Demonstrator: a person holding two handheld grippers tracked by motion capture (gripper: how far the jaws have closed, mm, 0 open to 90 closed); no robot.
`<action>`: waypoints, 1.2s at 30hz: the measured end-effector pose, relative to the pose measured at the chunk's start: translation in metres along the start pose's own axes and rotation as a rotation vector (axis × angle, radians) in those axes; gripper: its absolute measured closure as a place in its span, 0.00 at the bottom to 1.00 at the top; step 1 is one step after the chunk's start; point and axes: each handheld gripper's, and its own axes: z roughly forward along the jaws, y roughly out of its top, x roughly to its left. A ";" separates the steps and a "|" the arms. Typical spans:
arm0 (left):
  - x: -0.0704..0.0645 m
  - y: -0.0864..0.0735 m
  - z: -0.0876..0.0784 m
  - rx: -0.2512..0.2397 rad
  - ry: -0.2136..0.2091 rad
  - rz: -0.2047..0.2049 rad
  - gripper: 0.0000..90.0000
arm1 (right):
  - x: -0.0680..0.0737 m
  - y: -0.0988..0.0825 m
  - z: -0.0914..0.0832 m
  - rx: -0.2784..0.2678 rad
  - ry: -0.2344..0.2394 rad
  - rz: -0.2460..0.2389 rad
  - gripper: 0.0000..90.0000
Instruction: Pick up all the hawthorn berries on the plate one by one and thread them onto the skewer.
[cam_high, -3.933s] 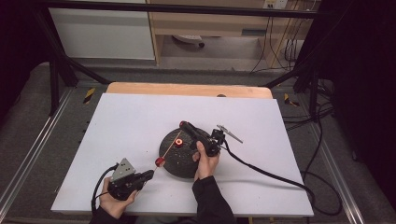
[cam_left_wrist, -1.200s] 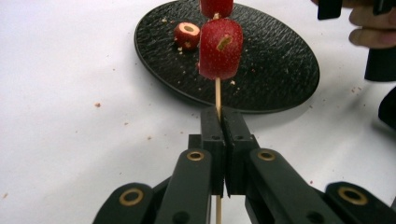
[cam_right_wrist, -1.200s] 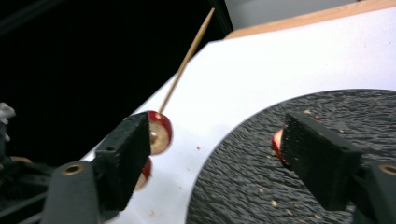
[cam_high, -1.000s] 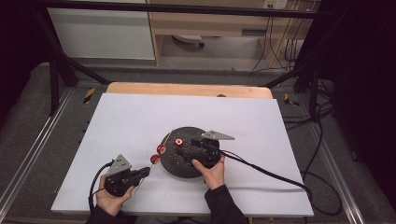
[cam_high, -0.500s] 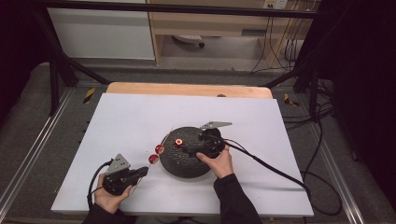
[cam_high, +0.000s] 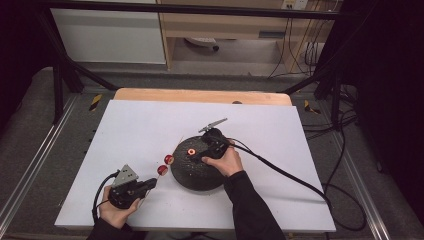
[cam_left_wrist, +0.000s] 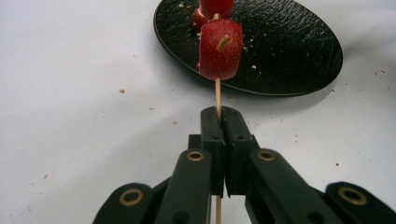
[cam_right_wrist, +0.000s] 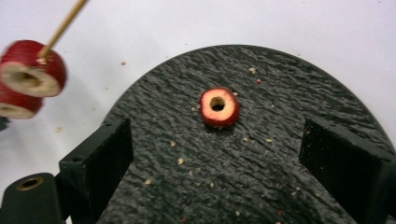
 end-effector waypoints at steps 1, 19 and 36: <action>0.000 0.000 0.000 -0.002 0.002 -0.003 0.98 | 0.000 0.001 0.002 0.006 -0.002 -0.001 0.13; 0.001 0.000 0.000 0.008 0.016 -0.010 0.98 | 0.002 0.023 0.032 0.108 -0.033 -0.032 0.37; 0.000 0.000 0.001 0.009 0.014 -0.007 0.98 | -0.003 0.026 0.049 0.147 -0.032 0.032 0.59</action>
